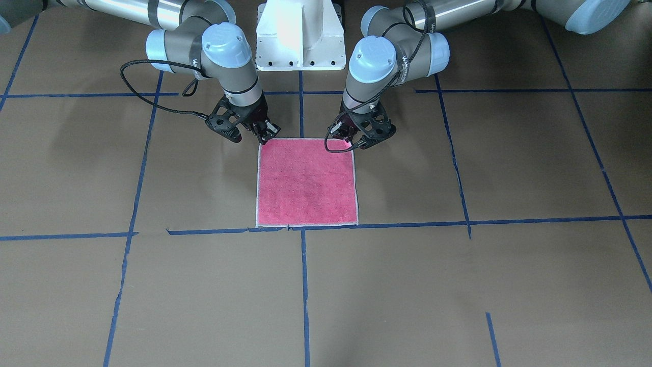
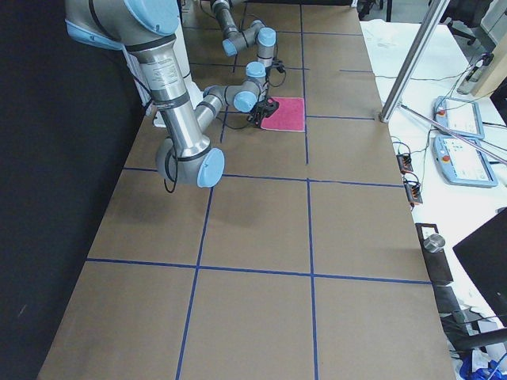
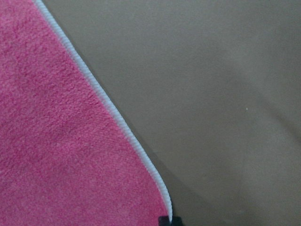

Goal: Fold towel twice with both arms
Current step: 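Close both grippers on the nearer corners of the pink towel, then lift both corners and carry them away from the robot over the towel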

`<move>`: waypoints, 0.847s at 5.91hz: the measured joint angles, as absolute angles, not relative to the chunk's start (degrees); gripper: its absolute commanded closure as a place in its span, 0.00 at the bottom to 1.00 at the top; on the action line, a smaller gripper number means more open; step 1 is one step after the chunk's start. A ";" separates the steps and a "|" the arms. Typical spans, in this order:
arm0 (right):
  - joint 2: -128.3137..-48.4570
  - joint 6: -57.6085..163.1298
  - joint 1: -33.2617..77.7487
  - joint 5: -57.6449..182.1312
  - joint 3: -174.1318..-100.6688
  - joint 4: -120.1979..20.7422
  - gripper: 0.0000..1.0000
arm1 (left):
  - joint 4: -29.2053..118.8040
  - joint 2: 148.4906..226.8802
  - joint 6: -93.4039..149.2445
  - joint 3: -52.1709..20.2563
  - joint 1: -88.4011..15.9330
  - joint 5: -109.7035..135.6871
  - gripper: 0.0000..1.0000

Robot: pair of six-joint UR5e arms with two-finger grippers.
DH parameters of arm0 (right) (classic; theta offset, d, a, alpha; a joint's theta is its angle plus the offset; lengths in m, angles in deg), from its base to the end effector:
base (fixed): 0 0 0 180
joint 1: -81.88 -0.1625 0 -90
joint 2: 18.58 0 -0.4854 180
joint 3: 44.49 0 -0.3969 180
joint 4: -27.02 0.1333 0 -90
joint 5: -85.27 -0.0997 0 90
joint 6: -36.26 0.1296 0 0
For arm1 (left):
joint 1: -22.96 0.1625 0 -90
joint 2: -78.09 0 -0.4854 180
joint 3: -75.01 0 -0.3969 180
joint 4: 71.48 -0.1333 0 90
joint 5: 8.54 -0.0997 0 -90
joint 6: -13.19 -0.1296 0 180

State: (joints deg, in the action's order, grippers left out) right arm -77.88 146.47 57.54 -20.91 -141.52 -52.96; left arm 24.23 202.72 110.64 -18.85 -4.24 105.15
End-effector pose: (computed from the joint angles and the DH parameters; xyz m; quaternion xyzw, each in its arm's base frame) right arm -0.6168 -0.3857 0.3469 -0.1142 -0.4051 0.2905 0.8594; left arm 0.6217 -0.4108 0.3305 -0.1242 0.3954 -0.1963 0.8887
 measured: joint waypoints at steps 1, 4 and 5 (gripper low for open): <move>-77.84 146.48 57.45 -20.93 -141.52 -52.96 1.00 | 24.23 202.75 110.59 -18.85 -4.38 105.17 1.00; -77.43 146.41 55.86 -23.09 -141.46 -53.04 1.00 | 24.26 203.70 110.51 -18.73 -6.40 105.39 1.00; -77.22 146.37 54.77 -24.31 -141.45 -53.05 1.00 | 24.35 203.84 110.46 -18.69 -7.38 105.55 1.00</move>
